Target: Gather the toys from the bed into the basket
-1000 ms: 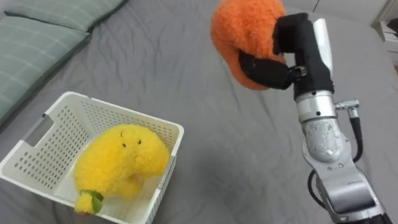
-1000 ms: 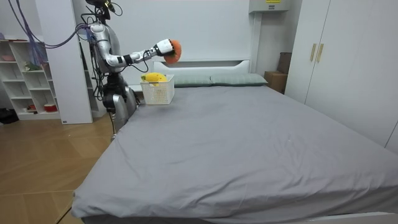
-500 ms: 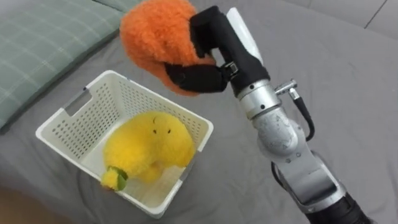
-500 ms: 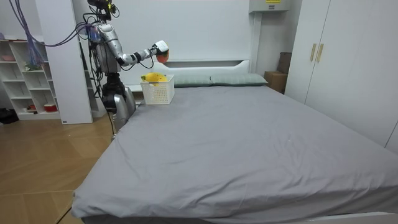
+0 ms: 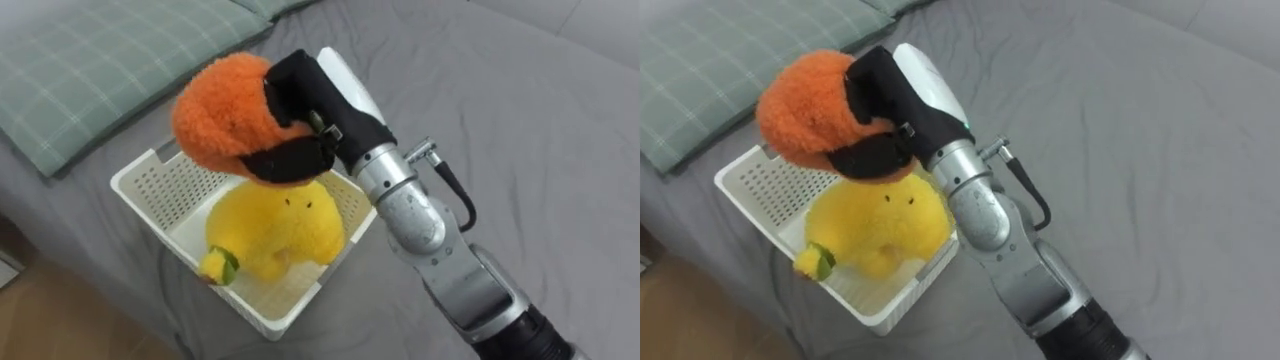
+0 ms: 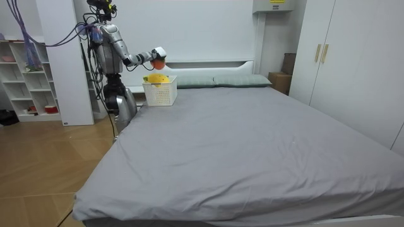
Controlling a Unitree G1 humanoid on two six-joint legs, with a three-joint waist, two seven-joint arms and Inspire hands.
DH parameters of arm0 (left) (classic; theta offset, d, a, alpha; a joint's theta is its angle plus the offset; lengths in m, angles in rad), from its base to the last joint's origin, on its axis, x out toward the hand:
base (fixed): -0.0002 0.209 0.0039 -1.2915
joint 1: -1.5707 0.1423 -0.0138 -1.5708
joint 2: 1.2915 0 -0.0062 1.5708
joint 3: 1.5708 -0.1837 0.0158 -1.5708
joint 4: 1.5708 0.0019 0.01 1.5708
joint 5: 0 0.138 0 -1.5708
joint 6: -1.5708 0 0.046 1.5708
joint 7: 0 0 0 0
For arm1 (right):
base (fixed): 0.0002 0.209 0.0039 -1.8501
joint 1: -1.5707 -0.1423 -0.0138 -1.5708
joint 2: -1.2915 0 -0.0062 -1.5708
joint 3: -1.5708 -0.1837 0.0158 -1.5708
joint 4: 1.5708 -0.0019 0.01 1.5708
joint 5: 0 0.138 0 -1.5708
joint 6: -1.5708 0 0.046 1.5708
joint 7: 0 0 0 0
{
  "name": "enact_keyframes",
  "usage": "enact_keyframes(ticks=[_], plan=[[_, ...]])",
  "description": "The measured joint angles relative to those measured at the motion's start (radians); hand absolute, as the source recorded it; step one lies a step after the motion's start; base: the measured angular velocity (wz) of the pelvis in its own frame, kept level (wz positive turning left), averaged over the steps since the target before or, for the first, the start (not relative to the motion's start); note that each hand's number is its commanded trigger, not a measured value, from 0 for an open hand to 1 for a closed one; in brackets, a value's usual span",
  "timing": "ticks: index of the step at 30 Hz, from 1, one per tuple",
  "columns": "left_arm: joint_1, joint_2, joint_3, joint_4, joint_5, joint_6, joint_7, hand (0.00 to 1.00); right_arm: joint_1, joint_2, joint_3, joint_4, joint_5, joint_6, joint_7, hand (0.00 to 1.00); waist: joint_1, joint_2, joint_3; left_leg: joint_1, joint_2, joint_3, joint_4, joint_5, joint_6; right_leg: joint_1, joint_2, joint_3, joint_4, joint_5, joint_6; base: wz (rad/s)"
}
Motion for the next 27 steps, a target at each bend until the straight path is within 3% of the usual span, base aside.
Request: enact_keyframes(ticks=[11, 19, 27], plan=[[0.015, 0.001, 0.001, 0.000, 0.001, 0.007, -0.018, 0.00, 0.001, -0.005, 0.024, 0.060, -0.016, 0.018, 0.009, 0.00, 0.013, 0.000, 0.0004, 0.000, -0.007, -0.011, 0.000, 0.006, 0.001, 0.006, -0.004, -0.005, 0.000, -0.001, 0.001, 0.03], [0.015, 0.001, -0.001, 0.000, -0.001, 0.007, -0.009, 0.00, 0.001, -0.014, 0.022, 0.066, -0.020, 0.018, 0.008, 0.00, -0.031, 0.002, 0.0016, 0.001, -0.010, -0.022, 0.003, 0.006, 0.001, 0.011, -0.004, -0.001, 0.000, -0.001, 0.002, 0.04], [0.015, 0.000, -0.001, 0.000, -0.006, 0.005, -0.009, 0.00, 0.001, -0.021, 0.021, 0.090, -0.020, 0.017, 0.008, 0.00, -0.041, 0.000, 0.0004, 0.002, -0.009, -0.016, 0.003, 0.006, 0.001, 0.009, -0.002, 0.014, 0.000, -0.001, 0.002, 0.00]])
